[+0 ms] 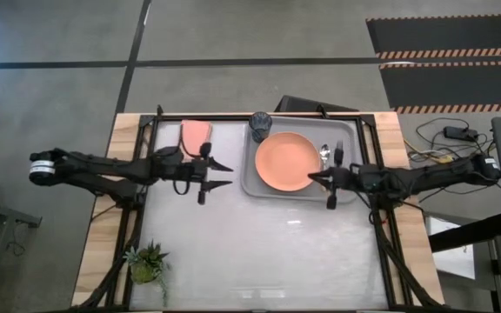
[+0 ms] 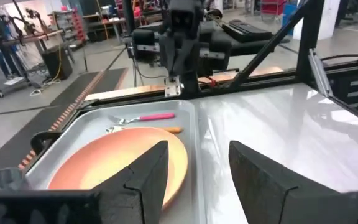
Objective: Pick and place plate/cup/fork/spoon on tray
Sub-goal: Return to Home Position
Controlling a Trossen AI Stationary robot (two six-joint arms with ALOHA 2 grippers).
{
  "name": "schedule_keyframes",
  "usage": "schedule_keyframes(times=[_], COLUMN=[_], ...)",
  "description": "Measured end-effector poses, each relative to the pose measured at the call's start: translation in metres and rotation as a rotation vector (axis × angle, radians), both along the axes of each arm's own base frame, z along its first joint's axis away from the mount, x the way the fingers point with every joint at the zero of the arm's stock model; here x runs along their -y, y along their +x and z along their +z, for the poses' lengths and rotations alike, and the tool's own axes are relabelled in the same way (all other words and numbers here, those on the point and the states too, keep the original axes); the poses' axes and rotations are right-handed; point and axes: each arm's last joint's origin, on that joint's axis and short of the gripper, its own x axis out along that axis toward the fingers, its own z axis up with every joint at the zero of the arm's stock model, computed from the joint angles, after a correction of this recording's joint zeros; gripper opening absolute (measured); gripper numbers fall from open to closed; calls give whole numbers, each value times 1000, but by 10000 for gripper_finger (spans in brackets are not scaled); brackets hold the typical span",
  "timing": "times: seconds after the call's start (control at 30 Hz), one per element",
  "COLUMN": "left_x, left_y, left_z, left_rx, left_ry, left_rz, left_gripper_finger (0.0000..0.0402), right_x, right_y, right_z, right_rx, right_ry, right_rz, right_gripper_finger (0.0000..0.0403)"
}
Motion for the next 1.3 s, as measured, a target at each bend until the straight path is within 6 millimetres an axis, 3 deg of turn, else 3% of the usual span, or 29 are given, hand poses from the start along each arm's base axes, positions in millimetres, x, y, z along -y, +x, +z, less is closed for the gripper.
schedule_keyframes(times=[0.23,0.57,0.73,1.3], left_x=[5,10,12,13], left_y=[-35,-81,-97,-105], left_z=[14,-31,-50,-62], left_rx=[31,172,214,175], left_ry=[56,6,-26,-29], left_rz=[0,15,14,17], left_gripper_finger=[132,17,5,0], right_x=[-3,-3,-2,-1], right_y=[-15,-41,-48,-63], right_z=[-17,-23,-21,-21], right_rx=[106,275,296,325], right_ry=[-105,-106,-121,-123], right_rz=[105,145,143,129], right_gripper_finger=[8,8,8,8])
